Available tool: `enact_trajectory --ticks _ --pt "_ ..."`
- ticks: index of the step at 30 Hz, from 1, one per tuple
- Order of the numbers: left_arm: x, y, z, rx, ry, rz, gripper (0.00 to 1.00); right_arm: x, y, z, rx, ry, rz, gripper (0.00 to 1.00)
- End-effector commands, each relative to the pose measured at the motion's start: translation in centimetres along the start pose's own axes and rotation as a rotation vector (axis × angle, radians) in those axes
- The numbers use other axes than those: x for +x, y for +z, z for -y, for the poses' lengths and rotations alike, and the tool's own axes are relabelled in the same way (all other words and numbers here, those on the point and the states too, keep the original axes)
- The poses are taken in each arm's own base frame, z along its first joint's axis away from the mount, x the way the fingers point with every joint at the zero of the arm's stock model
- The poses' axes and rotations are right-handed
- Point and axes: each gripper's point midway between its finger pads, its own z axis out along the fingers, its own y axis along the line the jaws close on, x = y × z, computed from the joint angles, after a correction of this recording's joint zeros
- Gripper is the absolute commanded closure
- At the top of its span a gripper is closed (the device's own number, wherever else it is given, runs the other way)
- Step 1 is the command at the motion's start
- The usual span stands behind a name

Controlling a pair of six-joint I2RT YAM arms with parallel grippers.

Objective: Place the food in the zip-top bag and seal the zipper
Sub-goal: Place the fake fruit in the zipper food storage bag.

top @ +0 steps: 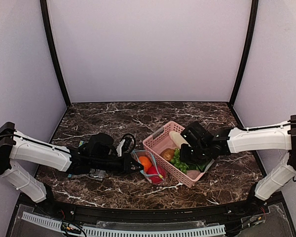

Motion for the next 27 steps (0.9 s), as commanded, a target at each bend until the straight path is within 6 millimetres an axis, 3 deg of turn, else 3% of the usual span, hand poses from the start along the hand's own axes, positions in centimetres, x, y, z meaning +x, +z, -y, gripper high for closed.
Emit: enact_trajectory --ticks 1,7,10,20,24,27 --pt "0.4 -0.1 -0.5 -0.008 0.005 0.0 0.99 -0.2 -1.1 0.9 0.006 0.015 0.029 0.87" --pt "0.6 -0.2 -0.6 -0.006 0.008 -0.002 0.99 -1.1 -3.0 0.8 -0.042 0.016 0.081 1.0" --pt "0.6 -0.2 -0.6 -0.002 0.019 -0.003 0.99 -1.8 -4.4 0.5 -0.087 -0.007 0.121 1.0" --pt "0.4 0.0 0.5 0.032 0.101 -0.013 0.99 -4.3 -11.8 -3.6 -0.372 -0.24 0.309 1.0" --pt "0.3 0.2 0.5 0.03 0.104 -0.016 0.99 -4.3 -12.4 -4.0 -0.391 -0.284 0.308 1.0" --pt "0.5 0.4 0.4 0.029 0.098 -0.021 0.99 -3.6 -10.9 -3.2 -0.335 -0.27 0.265 1.0"
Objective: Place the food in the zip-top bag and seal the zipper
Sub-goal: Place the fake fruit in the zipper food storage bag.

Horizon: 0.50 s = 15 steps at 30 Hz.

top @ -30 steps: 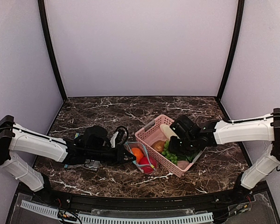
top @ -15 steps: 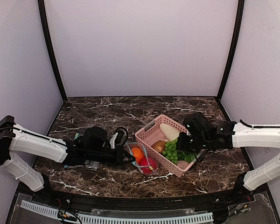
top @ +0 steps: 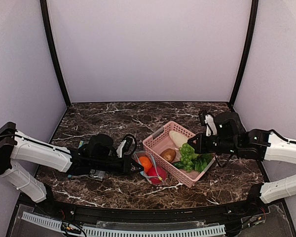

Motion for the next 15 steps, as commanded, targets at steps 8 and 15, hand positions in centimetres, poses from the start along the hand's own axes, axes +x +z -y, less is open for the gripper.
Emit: enact_trajectory --ticks 8,15 --pt "0.3 0.5 0.1 0.011 0.017 -0.02 0.99 6.2 3.8 3.3 0.148 0.012 -0.212 1.0" --pt "0.6 0.5 -0.2 0.002 0.016 -0.026 0.99 8.2 4.4 3.8 0.17 0.069 -0.287 0.9"
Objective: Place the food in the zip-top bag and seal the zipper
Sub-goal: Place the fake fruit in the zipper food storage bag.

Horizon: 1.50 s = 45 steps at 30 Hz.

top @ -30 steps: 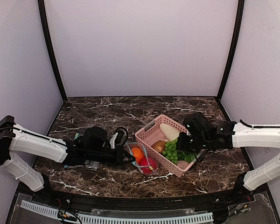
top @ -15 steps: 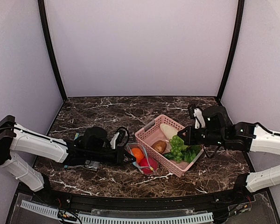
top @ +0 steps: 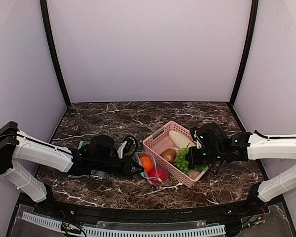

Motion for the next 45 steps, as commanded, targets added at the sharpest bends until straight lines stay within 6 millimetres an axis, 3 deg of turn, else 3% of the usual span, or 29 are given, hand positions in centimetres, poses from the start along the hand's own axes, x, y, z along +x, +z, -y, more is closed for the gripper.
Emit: enact_trajectory --ticks 1,4,9,15,22,28,31,34,37,45 --pt "0.2 0.1 0.2 0.006 0.019 -0.009 0.99 1.6 0.5 0.4 0.015 0.066 -0.059 0.82" --pt "0.2 0.1 0.0 0.001 0.015 -0.007 0.99 2.3 0.9 0.9 0.029 0.086 -0.073 0.61" --pt "0.3 0.1 0.1 0.004 0.017 -0.013 0.99 1.8 1.6 0.9 0.051 0.076 -0.062 0.41" --pt "0.3 0.2 0.1 0.005 0.018 -0.013 0.99 1.2 3.4 0.6 0.082 0.058 -0.065 0.34" --pt "0.1 0.1 0.4 0.011 0.021 -0.009 0.99 0.1 4.5 -0.1 0.08 0.059 -0.038 0.35" --pt "0.1 0.2 0.4 0.012 0.02 -0.012 0.99 -0.4 5.4 0.5 0.127 0.068 -0.019 0.45" --pt "0.1 0.1 0.4 0.01 0.018 -0.013 0.99 -0.9 5.5 0.3 0.121 0.069 -0.001 0.6" --pt "0.0 0.0 0.1 -0.005 0.007 -0.001 0.99 -1.6 4.9 -0.2 0.104 0.073 0.021 0.84" --pt "-0.2 -0.2 0.1 -0.011 -0.002 0.01 0.99 -2.8 3.3 -0.7 0.076 0.071 0.067 0.99" --pt "-0.5 -0.2 0.9 0.005 0.016 0.004 0.99 -6.7 -3.8 -5.0 -0.104 -0.069 0.256 1.0"
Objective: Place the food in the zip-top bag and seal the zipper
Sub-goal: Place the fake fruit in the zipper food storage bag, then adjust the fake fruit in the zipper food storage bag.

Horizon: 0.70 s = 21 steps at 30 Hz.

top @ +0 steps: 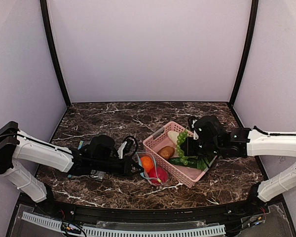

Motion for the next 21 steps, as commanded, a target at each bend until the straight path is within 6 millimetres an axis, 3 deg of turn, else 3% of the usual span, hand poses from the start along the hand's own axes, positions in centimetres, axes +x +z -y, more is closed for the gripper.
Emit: enact_trajectory --ticks 1,5,12,17,21 --pt "-0.6 -0.3 1.2 0.017 0.023 0.007 0.99 -3.7 -4.3 -3.8 -0.147 -0.096 0.153 1.0" --pt "-0.6 -0.2 1.3 0.017 0.027 0.005 0.99 -4.7 -6.7 -7.1 -0.298 -0.143 0.199 1.0" --pt "-0.7 -0.2 1.3 0.019 0.026 0.008 0.99 -4.0 -8.0 -13.3 -0.492 -0.197 0.185 1.0" --pt "-0.7 -0.2 1.3 0.02 0.028 0.01 0.99 -2.4 -7.5 -17.6 -0.61 -0.228 0.138 1.0" --pt "-0.8 -0.1 1.4 0.022 0.029 0.009 0.99 -0.7 -5.6 -19.1 -0.578 -0.276 0.094 1.0"
